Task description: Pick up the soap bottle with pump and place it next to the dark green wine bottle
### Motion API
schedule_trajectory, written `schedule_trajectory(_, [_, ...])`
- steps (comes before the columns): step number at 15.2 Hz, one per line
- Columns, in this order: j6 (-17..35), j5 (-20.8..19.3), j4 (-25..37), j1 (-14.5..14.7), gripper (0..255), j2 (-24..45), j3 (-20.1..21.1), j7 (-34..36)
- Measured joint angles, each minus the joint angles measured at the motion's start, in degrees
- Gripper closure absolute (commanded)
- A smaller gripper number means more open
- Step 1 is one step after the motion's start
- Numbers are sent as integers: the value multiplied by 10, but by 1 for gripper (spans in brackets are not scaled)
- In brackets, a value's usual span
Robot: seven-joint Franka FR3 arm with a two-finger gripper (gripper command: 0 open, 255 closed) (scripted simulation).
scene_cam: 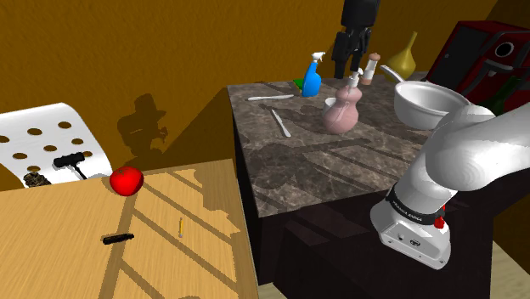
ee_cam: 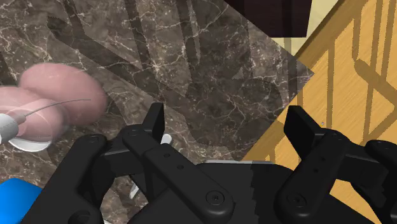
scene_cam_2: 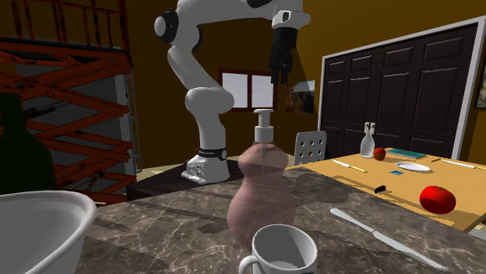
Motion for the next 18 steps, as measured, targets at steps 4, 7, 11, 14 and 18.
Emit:
schedule_trajectory(4, [15, -22, -3, -12, 0, 7, -22, -25])
schedule_trajectory(7, [44, -49, -6, -26, 0, 26, -51, -55])
schedule_trajectory(11, [85, -84, -4, -45, 0, 56, -92, -98])
schedule_trajectory(14, [115, -105, 5, -58, 0, 83, -122, -130])
schedule_trajectory(18, [157, -125, 33, -71, 0, 136, -168, -177])
